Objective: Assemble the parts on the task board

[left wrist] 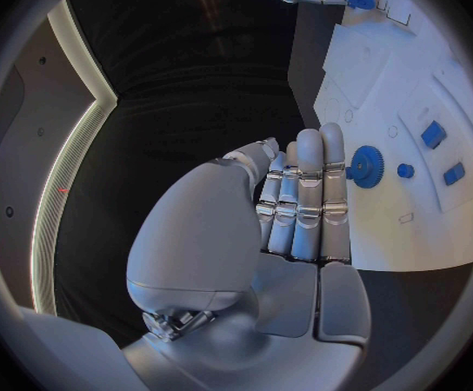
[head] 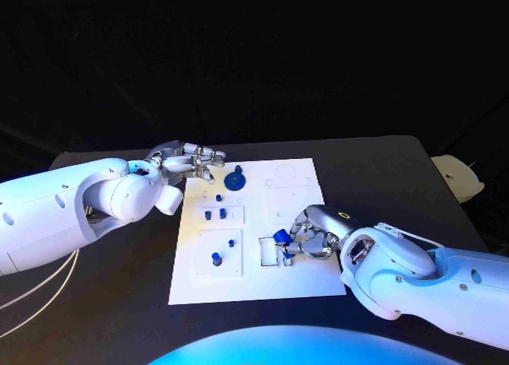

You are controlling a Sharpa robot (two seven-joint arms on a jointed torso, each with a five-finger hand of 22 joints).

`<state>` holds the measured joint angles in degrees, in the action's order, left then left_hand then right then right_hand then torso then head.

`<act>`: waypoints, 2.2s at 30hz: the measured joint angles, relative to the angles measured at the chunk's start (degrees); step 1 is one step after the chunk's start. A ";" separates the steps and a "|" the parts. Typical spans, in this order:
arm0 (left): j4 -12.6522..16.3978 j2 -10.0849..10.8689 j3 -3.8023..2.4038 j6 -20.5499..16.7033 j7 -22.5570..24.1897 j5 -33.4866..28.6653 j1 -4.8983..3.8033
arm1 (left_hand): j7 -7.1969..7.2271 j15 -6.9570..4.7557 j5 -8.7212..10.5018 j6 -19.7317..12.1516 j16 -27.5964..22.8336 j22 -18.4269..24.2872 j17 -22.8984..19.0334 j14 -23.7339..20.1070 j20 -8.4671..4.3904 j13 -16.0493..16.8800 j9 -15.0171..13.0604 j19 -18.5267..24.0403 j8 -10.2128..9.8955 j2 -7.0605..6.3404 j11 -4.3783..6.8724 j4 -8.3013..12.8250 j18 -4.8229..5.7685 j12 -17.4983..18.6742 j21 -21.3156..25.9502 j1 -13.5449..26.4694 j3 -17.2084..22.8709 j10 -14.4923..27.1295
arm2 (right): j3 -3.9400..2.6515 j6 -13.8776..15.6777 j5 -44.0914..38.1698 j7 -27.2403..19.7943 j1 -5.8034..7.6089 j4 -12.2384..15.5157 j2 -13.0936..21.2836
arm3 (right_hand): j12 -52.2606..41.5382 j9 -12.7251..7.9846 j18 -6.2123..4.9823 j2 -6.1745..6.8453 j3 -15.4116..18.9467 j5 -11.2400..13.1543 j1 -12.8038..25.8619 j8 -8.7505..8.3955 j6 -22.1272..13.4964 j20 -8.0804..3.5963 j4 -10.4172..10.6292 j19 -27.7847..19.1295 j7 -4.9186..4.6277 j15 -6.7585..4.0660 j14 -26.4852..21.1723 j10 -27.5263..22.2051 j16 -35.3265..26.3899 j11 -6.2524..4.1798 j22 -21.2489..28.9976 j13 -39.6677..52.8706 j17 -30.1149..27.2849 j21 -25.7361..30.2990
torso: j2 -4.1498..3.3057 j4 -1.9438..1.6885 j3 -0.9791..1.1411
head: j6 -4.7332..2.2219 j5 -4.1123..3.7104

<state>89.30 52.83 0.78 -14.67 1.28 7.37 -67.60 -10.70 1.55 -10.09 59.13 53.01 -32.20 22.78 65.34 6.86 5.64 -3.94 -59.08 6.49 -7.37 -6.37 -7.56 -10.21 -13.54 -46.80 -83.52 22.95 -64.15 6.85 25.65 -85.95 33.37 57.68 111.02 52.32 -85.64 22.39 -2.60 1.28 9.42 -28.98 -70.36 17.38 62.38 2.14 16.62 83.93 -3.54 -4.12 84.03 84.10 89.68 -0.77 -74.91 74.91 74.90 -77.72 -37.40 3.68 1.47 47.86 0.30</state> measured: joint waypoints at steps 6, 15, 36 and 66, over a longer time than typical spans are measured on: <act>0.04 -0.13 0.00 0.07 -0.03 0.01 0.00 | 0.00 0.00 0.00 0.00 0.00 0.00 0.00 0.00 0.00 0.00 0.00 0.00 0.00 0.00 0.00 0.00 -0.01 0.00 0.00 0.00 0.00 0.00 | 0.14 -0.72 1.24 0.02 -0.39 -1.72 -2.45 | 0.00 0.06 -0.01 -0.46 0.31 0.01 0.50 -0.01 0.01 0.00 0.00 0.00 0.01 0.00 0.00 0.00 0.00 0.00 0.00 0.00 0.00 0.20 | -0.07 -0.07 0.03 | -0.02 0.13; 0.06 -0.22 0.00 0.17 -0.08 0.03 0.00 | 0.00 0.00 0.00 0.00 0.00 0.00 0.00 0.00 0.00 0.00 0.00 0.00 0.00 0.00 0.00 0.00 -0.01 0.00 0.00 0.00 0.00 0.00 | 0.17 -1.25 2.24 0.08 -0.46 -3.43 -4.24 | 0.00 0.51 0.00 -0.50 0.62 0.29 1.29 -0.01 0.10 0.00 0.00 0.00 0.09 -0.20 -0.21 -0.17 0.00 -0.17 0.01 0.00 0.05 0.19 | -0.09 -0.06 0.00 | 0.07 0.37; 0.08 -0.23 0.00 0.42 -0.31 0.04 0.00 | 0.00 0.00 0.00 0.00 0.00 0.00 -0.05 0.00 -0.21 0.00 0.00 -0.21 0.00 0.00 0.00 0.00 -0.01 0.00 0.00 0.00 0.00 0.00 | 0.25 -2.20 3.30 -0.01 -0.54 -4.54 -5.35 | 0.23 3.30 0.00 1.20 3.79 15.48 9.66 0.15 1.67 -0.42 0.15 -0.01 1.26 -0.41 0.01 0.04 -0.01 -0.37 -0.03 0.00 0.03 0.44 | -0.06 -0.01 0.02 | 0.26 0.78; 0.10 -0.01 0.00 0.84 -0.68 0.06 0.00 | 0.01 0.00 0.00 0.01 0.00 0.00 -0.04 0.00 -0.21 0.00 0.00 -0.21 0.00 0.00 0.00 0.00 -0.01 0.00 0.00 0.00 0.00 -0.01 | 0.26 -1.58 1.98 -1.26 -1.08 0.18 -0.90 | 0.46 5.93 0.00 1.24 -1.06 7.89 4.05 0.14 1.67 -0.53 -1.05 0.10 1.26 -0.82 0.01 -0.01 -0.01 -0.82 -0.01 0.03 0.02 0.51 | -0.03 0.03 0.03 | 0.27 0.79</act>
<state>89.39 52.83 0.78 -13.83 0.60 7.43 -67.61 -10.69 1.55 -10.09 59.13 53.01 -32.20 22.73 65.34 6.65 5.65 -3.94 -59.29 6.49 -7.38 -6.36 -7.56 -10.22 -13.54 -46.80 -83.52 22.94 -64.15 7.11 24.07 -83.97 32.11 56.60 111.20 51.42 -85.18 28.32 -2.60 2.51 8.36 -21.09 -66.31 17.52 64.04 1.61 15.56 84.04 -2.28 -4.94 84.04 84.09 89.67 -1.58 -74.92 74.94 74.92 -77.21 -37.42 3.71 1.49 48.14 1.09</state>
